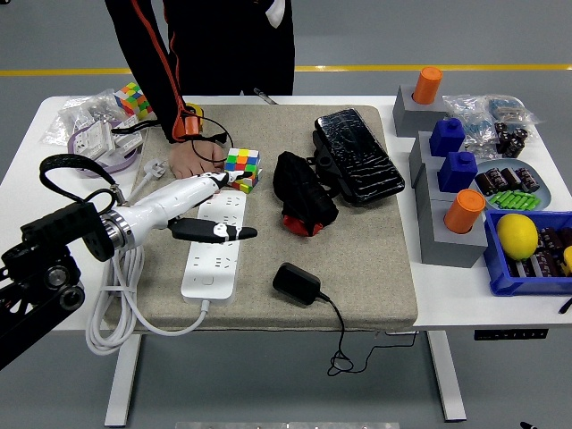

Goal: Pull the plug out and thorw away

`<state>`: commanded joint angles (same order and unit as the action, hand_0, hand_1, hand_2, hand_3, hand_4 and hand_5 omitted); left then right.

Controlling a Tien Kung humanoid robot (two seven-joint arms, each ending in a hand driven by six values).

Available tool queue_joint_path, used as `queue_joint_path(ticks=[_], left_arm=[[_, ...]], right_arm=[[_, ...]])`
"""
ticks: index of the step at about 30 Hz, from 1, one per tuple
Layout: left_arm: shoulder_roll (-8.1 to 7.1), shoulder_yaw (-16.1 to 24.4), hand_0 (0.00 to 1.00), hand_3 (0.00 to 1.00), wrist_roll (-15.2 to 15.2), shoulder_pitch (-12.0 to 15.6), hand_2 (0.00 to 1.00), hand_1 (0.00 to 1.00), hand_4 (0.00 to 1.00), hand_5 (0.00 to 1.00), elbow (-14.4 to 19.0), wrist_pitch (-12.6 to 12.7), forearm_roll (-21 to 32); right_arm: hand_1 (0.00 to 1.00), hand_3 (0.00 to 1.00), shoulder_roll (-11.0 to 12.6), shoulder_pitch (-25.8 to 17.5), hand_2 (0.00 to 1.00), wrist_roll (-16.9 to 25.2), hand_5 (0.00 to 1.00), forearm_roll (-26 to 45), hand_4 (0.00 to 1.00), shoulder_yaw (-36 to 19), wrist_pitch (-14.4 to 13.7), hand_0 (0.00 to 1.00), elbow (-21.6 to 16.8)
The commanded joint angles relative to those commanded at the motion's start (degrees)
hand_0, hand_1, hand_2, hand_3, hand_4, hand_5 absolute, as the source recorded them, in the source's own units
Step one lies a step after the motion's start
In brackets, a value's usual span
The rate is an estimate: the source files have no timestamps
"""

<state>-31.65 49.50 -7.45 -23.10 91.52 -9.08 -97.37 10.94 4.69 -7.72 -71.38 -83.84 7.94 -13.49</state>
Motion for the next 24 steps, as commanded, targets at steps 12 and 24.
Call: queue_joint_path(ticks=[12, 24], left_arm=[[-4.24, 2.6, 0.168, 0.938, -7.9, 4.2, 0.117, 0.033, 0.057, 0.002, 2.6, -8.7, 2.8], [-5.76, 2.6, 0.146, 0.873, -19.1, 4.3, 0.101, 0.008, 0.163, 0.002, 8.4, -17.8, 8.9]], right_arm=[[0.677, 0.606, 0.0, -0.1, 0.686, 0.0, 0.487, -0.1, 0.998, -0.2, 0.0, 0.640, 0.0], [0.677, 0.606, 0.1, -0.2, 0.686, 0.0, 0.486, 0.0, 0.998, -0.2, 0.0, 0.640, 0.0]])
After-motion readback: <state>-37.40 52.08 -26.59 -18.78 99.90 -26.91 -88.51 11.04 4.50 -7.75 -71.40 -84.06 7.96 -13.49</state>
